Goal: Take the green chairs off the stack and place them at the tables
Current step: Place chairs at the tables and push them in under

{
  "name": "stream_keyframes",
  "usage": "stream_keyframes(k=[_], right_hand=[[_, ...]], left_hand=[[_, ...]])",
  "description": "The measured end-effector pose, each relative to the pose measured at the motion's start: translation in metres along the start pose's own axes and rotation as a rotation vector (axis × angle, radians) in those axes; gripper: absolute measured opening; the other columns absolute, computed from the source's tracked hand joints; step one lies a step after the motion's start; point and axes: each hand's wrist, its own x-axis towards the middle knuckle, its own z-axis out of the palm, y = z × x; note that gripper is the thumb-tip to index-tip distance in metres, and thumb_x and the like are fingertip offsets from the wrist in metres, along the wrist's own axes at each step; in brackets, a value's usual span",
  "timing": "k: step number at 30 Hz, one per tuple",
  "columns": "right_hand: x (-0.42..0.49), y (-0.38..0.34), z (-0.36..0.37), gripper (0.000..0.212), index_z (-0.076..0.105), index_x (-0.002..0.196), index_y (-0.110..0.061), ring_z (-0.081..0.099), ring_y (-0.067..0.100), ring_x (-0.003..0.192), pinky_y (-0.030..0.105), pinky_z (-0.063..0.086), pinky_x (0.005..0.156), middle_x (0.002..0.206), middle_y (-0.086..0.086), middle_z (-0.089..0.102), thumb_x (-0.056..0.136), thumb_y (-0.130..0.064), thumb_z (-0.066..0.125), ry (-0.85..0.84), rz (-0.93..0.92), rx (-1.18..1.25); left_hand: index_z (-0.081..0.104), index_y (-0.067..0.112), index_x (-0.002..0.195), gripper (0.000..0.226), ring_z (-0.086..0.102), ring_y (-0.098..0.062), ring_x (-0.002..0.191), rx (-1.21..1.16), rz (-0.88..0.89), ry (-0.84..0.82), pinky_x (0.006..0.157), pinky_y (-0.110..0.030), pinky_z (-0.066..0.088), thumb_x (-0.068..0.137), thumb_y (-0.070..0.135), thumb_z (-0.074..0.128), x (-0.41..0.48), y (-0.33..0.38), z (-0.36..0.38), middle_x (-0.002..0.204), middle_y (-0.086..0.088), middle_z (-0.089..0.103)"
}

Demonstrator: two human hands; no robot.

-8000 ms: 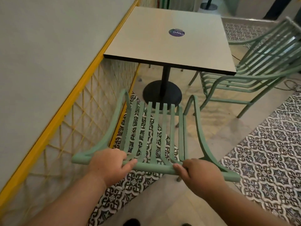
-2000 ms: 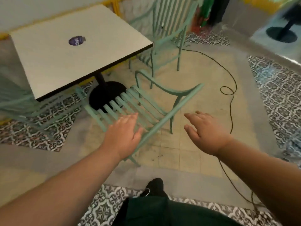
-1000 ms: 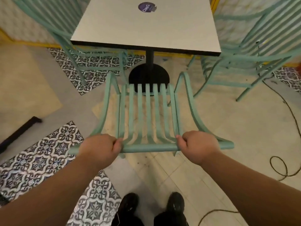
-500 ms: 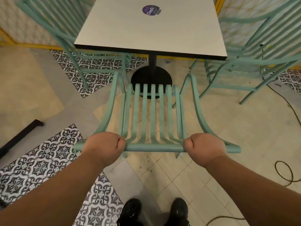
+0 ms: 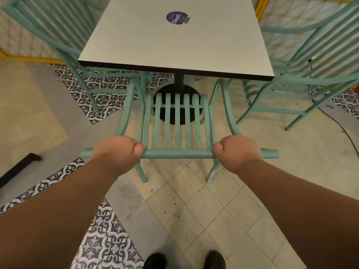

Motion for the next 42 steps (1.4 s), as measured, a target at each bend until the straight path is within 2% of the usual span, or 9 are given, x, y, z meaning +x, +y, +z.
stream_keyframes(k=[5, 11, 18, 23, 29, 33, 35, 38, 42], right_hand=[[0.027, -0.013, -0.004, 0.046, 0.059, 0.067, -0.019, 0.055, 0.022, 0.056, 0.031, 0.042, 0.048, 0.063, 0.004, 0.058, 0.093, -0.042, 0.029, 0.018, -0.004, 0.025], [0.052, -0.025, -0.008, 0.041, 0.059, 0.069, -0.019, 0.054, 0.022, 0.057, 0.032, 0.041, 0.048, 0.065, 0.003, 0.058, 0.093, -0.038, 0.030, 0.007, 0.005, -0.036], [0.061, -0.023, -0.011, 0.046, 0.060, 0.067, -0.018, 0.055, 0.023, 0.057, 0.031, 0.039, 0.049, 0.064, 0.004, 0.058, 0.092, -0.042, 0.030, 0.021, 0.013, 0.001], [0.067, -0.022, -0.010, 0.048, 0.060, 0.066, -0.019, 0.054, 0.021, 0.055, 0.029, 0.036, 0.046, 0.062, 0.003, 0.057, 0.092, -0.044, 0.029, 0.066, 0.010, -0.001], [0.068, -0.021, -0.008, 0.047, 0.059, 0.064, -0.021, 0.053, 0.019, 0.053, 0.028, 0.034, 0.045, 0.060, 0.001, 0.056, 0.091, -0.045, 0.027, 0.087, 0.006, -0.009], [0.063, -0.021, -0.014, 0.052, 0.060, 0.072, -0.025, 0.056, 0.018, 0.062, 0.032, 0.041, 0.053, 0.068, -0.001, 0.060, 0.099, -0.051, 0.024, 0.036, -0.055, 0.051], [0.055, -0.020, -0.023, 0.050, 0.061, 0.079, -0.025, 0.058, 0.019, 0.071, 0.036, 0.045, 0.063, 0.075, 0.000, 0.062, 0.102, -0.053, 0.027, -0.014, -0.073, 0.125], [0.031, -0.016, -0.040, 0.041, 0.065, 0.095, -0.021, 0.060, 0.026, 0.081, 0.042, 0.052, 0.075, 0.087, 0.004, 0.064, 0.102, -0.048, 0.035, 0.085, -0.009, 0.235], [-0.017, -0.009, -0.073, 0.048, 0.064, 0.099, -0.020, 0.059, 0.030, 0.086, 0.039, 0.044, 0.070, 0.090, 0.007, 0.065, 0.097, -0.050, 0.027, 0.321, -0.050, 0.102]], left_hand=[[0.052, 0.026, 0.069, 0.038, 0.049, -0.014, 0.057, 0.012, 0.018, 0.027, 0.049, -0.029, 0.032, 0.091, 0.040, 0.025, 0.020, -0.021, -0.007, 0.062, 0.001, 0.053], [0.058, 0.023, 0.069, 0.049, 0.055, -0.022, 0.062, -0.010, 0.004, 0.046, 0.061, -0.036, 0.052, 0.081, 0.048, 0.017, 0.056, -0.042, -0.014, 0.065, -0.002, 0.056], [0.055, 0.023, 0.065, 0.052, 0.049, -0.017, 0.056, -0.051, 0.025, 0.091, 0.051, -0.030, 0.038, 0.076, 0.051, 0.013, 0.063, -0.044, -0.015, 0.060, -0.001, 0.053], [0.057, 0.022, 0.067, 0.050, 0.053, -0.021, 0.060, -0.075, 0.026, 0.074, 0.059, -0.037, 0.051, 0.080, 0.050, 0.017, 0.068, -0.044, -0.017, 0.062, -0.004, 0.055], [0.055, 0.025, 0.066, 0.051, 0.052, -0.019, 0.058, -0.051, 0.006, 0.061, 0.056, -0.034, 0.048, 0.080, 0.052, 0.015, 0.069, -0.046, -0.017, 0.061, -0.001, 0.055], [0.055, 0.027, 0.072, 0.050, 0.057, -0.019, 0.066, -0.060, -0.020, -0.084, 0.068, -0.039, 0.053, 0.084, 0.049, 0.011, 0.068, -0.043, -0.026, 0.069, -0.002, 0.060], [0.053, 0.027, 0.075, 0.047, 0.055, -0.017, 0.071, -0.004, -0.075, -0.115, 0.077, -0.040, 0.041, 0.092, 0.043, 0.012, 0.065, -0.034, -0.033, 0.073, 0.000, 0.060], [0.053, 0.027, 0.087, 0.042, 0.054, -0.020, 0.084, 0.060, -0.091, 0.014, 0.080, -0.044, 0.031, 0.096, 0.041, 0.014, 0.047, -0.016, -0.048, 0.087, 0.002, 0.060], [0.062, 0.022, 0.111, 0.046, 0.061, -0.031, 0.100, -0.204, -0.030, 0.293, 0.086, -0.048, 0.040, 0.099, 0.042, 0.023, 0.007, 0.010, -0.089, 0.107, -0.005, 0.068]])
